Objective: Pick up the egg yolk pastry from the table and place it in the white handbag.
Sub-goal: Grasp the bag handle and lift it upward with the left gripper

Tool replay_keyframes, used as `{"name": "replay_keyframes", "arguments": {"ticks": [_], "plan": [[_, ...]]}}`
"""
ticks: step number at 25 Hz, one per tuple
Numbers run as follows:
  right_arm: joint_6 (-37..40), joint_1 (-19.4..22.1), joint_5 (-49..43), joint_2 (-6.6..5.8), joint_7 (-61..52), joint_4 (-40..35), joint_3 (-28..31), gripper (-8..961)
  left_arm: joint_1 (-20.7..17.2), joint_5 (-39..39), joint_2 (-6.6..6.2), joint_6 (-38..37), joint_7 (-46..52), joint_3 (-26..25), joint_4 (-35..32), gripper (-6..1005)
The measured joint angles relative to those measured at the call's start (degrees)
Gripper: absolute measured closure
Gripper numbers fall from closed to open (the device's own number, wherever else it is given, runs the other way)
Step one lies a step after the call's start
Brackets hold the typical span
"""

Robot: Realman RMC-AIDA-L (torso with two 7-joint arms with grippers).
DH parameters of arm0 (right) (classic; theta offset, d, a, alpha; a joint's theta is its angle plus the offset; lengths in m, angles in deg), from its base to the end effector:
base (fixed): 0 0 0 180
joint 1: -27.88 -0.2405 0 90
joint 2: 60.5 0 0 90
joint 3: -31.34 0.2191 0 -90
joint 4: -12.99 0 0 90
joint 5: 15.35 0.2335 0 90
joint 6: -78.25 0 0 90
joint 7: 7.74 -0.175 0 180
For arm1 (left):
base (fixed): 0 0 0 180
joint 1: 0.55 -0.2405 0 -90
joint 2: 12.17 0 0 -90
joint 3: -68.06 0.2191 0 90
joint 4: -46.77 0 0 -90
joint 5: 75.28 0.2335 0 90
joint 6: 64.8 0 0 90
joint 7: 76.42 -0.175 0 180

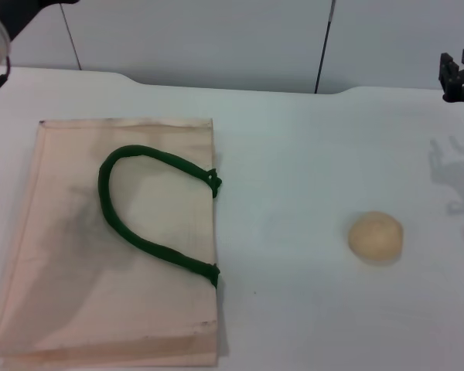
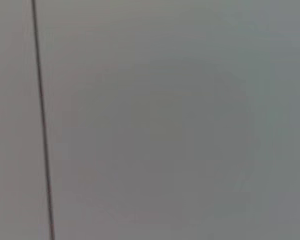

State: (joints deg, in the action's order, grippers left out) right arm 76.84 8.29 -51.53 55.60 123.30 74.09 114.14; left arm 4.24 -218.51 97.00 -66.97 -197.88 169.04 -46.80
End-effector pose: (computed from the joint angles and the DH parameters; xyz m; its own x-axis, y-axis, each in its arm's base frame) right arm 0.2107 0.4530 0.0159 0.8229 -0.2179 -0.5247 -0.5661 -0.2358 -0.7899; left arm -0.1296 0.4135 0.1055 0.7545 -0.0298 0.6556 0.6346 -0.2216 -0.7404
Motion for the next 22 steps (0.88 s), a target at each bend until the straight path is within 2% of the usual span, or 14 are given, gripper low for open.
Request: {"name": "replay_keyframes", "arguments": {"ticks": [3, 6, 9, 13, 16, 18, 19, 21, 22], "plan": [[0.0, -0.1, 0.1, 0.0, 0.0, 0.0, 0.0, 654, 1.5, -0.4, -0.04, 2.5, 0.2, -0.3, 1.1, 641], [0.0, -0.2, 0.1, 0.0, 0.0, -0.2, -0.1, 654, 2.5, -0.4, 0.22, 9.1, 2.1, -2.5, 3.7, 643], [0.0, -0.3, 0.1, 0.0, 0.0, -0.2, -0.2, 654, 4.5, 1.0, -0.54, 14.4, 7.3, -4.1, 7.5, 645], [0.0, -0.3, 0.1, 0.0, 0.0, -0.2, -0.2, 653, 7.2, 12.7, -1.86, 20.6, 19.3, -6.2, 11.2, 648], [0.0, -0.3, 0.2, 0.0, 0.0, -0.2, -0.2, 653, 8.1, 25.5, -1.51, 25.7, 31.4, -10.0, 11.9, 651], [0.0, -0.3, 0.2, 0.0, 0.0, -0.3, -0.2, 653, 8.1, 25.5, -1.51, 25.7, 31.4, -10.0, 11.9, 652], [0.0, -0.3, 0.1, 0.0, 0.0, -0.3, -0.2, 653, 8.1, 33.0, -0.71, 27.7, 37.7, -12.2, 11.1, 653], [0.0, -0.3, 0.1, 0.0, 0.0, -0.4, -0.2, 653, 6.3, 55.0, 4.43, 30.7, 51.3, -17.9, 5.5, 654], [0.0, -0.3, 0.1, 0.0, 0.0, -0.4, -0.2, 652, 6.1, 57.2, 4.96, 31.3, 52.4, -18.4, 4.9, 655]]}}
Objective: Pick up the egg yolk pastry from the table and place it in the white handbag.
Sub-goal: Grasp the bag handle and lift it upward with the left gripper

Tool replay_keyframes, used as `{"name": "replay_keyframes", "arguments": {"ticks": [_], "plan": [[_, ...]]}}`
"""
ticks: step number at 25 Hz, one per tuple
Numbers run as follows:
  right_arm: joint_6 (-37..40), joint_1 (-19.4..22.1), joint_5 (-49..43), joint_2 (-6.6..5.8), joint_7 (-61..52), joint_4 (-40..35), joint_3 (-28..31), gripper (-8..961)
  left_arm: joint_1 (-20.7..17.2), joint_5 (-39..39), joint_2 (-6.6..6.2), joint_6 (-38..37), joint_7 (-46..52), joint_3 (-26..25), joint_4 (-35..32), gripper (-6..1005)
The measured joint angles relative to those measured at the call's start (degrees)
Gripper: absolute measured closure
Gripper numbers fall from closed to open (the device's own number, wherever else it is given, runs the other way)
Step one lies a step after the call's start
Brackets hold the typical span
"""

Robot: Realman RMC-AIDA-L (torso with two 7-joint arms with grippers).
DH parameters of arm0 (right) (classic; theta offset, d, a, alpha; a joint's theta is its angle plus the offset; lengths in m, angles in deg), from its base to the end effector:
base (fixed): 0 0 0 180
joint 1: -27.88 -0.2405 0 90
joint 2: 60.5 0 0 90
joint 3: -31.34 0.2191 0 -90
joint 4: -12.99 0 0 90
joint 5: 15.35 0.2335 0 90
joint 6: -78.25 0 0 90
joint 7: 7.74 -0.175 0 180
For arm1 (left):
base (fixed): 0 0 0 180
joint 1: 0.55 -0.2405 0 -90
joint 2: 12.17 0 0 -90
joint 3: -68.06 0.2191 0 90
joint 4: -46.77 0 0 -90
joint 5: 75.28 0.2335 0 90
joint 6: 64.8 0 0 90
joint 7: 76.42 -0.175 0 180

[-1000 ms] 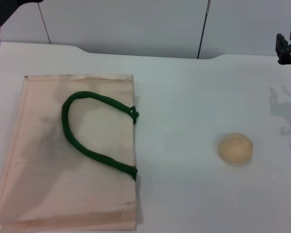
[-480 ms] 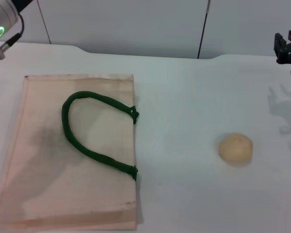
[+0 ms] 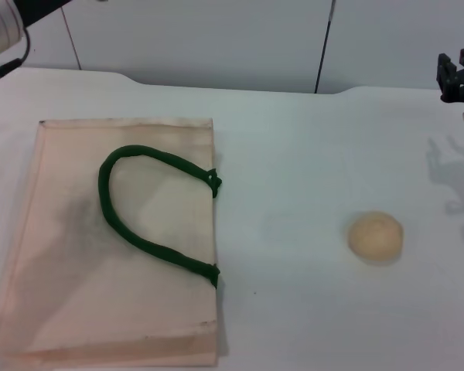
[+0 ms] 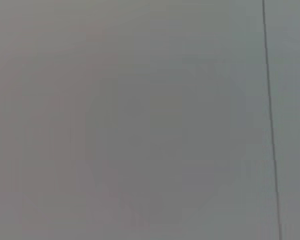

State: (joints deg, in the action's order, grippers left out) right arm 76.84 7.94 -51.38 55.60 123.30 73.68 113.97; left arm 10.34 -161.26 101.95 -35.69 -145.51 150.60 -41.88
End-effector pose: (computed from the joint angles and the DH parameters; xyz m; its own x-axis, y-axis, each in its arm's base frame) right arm 0.2102 0.4535 0.0140 0.8231 -0.2203 -0.5234 -0.5658 -0.2399 -0.7889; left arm -0.1218 0.4246 0.1137 0.7736 0.0166 0.6334 0.5713 -0.4506 -0.6860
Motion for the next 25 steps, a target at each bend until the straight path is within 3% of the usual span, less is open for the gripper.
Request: {"name": "replay_keyframes", "arguments": {"ticks": [1, 3, 9, 19, 25], "plan": [[0.0, 0.0, 0.0, 0.0, 0.0, 0.0, 0.0, 652, -0.4, 4.6, 1.25, 1.4, 3.1, -1.5, -1.6, 656], [0.0, 0.0, 0.0, 0.0, 0.0, 0.0, 0.0, 652, -0.5, 11.5, 2.28, 4.9, 9.9, -3.8, -3.7, 657], [0.0, -0.2, 0.0, 0.0, 0.0, -0.1, 0.0, 652, 1.8, 25.4, 2.09, 17.7, 26.1, -8.7, -6.1, 662], [0.0, -0.3, 0.0, 0.0, 0.0, -0.2, 0.0, 651, 5.5, 35.7, 2.12, 34.7, 35.0, -13.6, -7.4, 655], [0.0, -0.6, 0.0, 0.0, 0.0, -0.8, 0.1, 650, 7.2, 38.7, 2.23, 39.7, 36.9, -15.5, -6.3, 653]]}}
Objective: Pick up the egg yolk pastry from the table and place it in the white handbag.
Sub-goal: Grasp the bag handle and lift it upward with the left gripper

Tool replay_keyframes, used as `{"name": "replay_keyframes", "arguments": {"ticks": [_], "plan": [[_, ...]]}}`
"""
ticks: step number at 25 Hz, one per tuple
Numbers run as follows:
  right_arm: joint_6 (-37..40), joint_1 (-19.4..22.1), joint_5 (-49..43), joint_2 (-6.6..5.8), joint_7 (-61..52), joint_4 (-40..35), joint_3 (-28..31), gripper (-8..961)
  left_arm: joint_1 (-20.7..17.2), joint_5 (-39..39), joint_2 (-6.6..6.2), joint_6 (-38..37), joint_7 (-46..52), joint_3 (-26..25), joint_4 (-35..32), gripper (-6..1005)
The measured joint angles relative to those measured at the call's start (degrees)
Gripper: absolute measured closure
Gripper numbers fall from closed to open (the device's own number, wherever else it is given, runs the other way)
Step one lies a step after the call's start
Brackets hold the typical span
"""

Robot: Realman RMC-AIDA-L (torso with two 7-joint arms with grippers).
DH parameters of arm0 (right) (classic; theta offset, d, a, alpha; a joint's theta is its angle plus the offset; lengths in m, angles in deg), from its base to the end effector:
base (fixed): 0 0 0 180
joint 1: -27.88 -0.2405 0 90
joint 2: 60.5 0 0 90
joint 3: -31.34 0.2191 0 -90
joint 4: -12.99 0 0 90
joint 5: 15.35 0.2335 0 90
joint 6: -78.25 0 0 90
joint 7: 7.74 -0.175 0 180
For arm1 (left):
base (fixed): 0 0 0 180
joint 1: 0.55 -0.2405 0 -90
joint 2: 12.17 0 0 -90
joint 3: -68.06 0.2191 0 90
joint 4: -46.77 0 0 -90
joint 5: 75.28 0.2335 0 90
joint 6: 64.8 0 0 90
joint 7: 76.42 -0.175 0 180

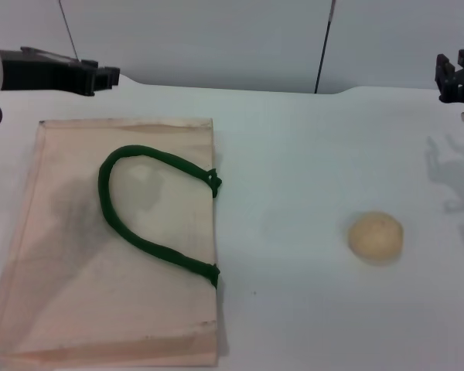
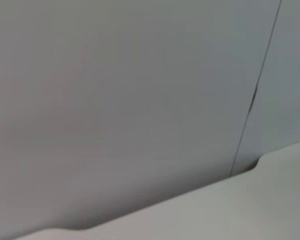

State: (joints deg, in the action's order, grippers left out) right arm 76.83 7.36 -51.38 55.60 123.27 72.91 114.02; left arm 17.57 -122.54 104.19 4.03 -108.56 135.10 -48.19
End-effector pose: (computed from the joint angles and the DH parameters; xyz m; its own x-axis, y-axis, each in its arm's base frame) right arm 0.2108 0.4547 0.0125 0.8241 -0.2244 -0.5201 -0.5641 -0.2419 -0.7895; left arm -0.1604 0.3973 0.1134 0.7247 0.5309 0.4392 0.6801 -0.4488 -0.5798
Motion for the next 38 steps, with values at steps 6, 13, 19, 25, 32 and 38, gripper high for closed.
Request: {"name": "replay_keyframes", "arguments": {"ticks": [6, 13, 19, 25, 32, 38], "plan": [[0.0, -0.2, 0.0, 0.0, 0.0, -0.2, -0.1, 650, 1.7, 1.8, -0.1, 3.2, 1.9, -0.7, 4.1, 652], [0.0, -0.2, 0.0, 0.0, -0.1, -0.3, -0.1, 649, 5.8, 2.3, -0.17, 6.6, 1.4, -4.9, 13.8, 649], [0.0, -0.5, 0.0, 0.0, -0.1, -0.3, -0.1, 649, 7.2, 3.7, -0.16, 8.0, 1.4, -8.6, 15.0, 647], [0.0, -0.8, 0.0, 0.0, -0.1, -0.2, -0.1, 648, 10.3, 7.7, -0.39, 10.4, 1.2, -13.8, 16.2, 641], [0.0, -1.1, 0.0, 0.0, -0.1, 0.3, -0.2, 647, 15.1, 14.6, -0.46, 13.4, -1.5, -14.7, 19.0, 528], [0.0, -1.1, 0.0, 0.0, -0.1, 0.3, -0.6, 647, 17.3, 15.9, -0.69, 17.8, -7.7, -14.8, 19.7, 533]]}}
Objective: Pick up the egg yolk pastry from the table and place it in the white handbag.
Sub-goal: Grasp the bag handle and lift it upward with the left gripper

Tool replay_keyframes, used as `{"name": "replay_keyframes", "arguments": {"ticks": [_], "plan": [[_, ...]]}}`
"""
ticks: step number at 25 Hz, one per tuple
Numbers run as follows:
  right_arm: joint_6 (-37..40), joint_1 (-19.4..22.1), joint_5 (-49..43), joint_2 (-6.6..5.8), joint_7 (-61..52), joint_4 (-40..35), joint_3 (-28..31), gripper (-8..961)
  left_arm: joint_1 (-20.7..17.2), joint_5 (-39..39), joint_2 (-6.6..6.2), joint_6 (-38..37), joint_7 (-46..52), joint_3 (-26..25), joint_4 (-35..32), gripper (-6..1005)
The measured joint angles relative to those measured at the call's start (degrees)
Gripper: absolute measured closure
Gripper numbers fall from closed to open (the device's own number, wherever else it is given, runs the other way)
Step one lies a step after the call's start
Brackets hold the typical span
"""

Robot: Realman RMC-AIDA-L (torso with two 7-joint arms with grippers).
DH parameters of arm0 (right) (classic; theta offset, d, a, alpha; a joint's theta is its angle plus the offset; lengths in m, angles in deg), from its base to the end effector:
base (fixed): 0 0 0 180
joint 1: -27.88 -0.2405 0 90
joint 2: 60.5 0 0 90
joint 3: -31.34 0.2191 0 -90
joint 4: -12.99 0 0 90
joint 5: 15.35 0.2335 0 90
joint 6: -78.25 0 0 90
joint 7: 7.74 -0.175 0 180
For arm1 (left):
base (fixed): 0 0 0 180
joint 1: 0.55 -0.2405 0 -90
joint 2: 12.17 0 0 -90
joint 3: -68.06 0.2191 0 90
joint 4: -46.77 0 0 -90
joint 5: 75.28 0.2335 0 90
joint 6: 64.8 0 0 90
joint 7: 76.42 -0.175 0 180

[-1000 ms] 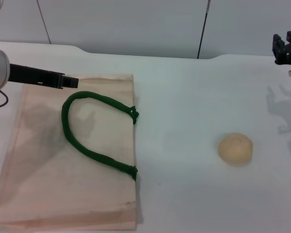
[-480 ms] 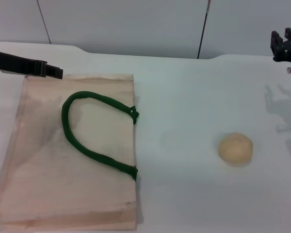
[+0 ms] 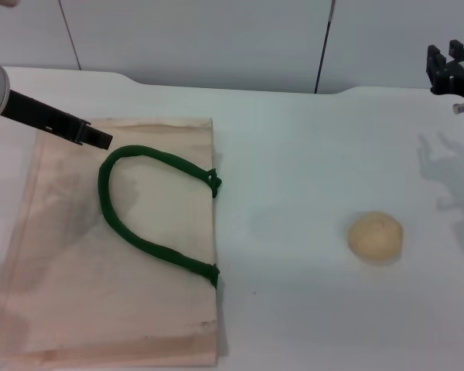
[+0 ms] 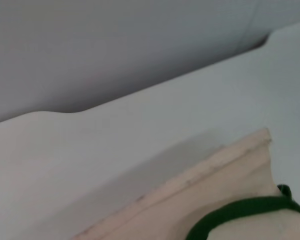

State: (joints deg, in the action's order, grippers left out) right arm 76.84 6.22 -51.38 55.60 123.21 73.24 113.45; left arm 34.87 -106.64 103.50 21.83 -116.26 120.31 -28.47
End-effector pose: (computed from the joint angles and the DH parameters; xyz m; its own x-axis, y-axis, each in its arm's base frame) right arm 0.1983 0.4582 0.0101 0.8306 -0.2037 -0.5182 -0.5563 -0.2630 -0.7883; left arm -0.2070 0.4074 0.1005 0.6551 0.7386 0.1594 0.6817 -0.4867 -0.5463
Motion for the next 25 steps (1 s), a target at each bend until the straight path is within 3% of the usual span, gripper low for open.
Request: {"name": "replay_keyframes", "arguments": {"ticks": [8, 16, 25], "plan": [[0.0, -0.2, 0.0, 0.0, 0.0, 0.0, 0.0, 646, 1.1, 5.2, -0.11, 1.5, -1.6, 0.1, 0.2, 535], [0.0, -0.2, 0.0, 0.0, 0.0, 0.1, -0.5, 645, 1.2, 5.5, 0.39, -0.7, -4.4, 0.2, 1.4, 536], [0.0, -0.2, 0.0, 0.0, -0.1, 0.1, -1.0, 645, 2.7, 5.1, 0.56, -7.3, -8.1, 0.2, 8.7, 538]]}}
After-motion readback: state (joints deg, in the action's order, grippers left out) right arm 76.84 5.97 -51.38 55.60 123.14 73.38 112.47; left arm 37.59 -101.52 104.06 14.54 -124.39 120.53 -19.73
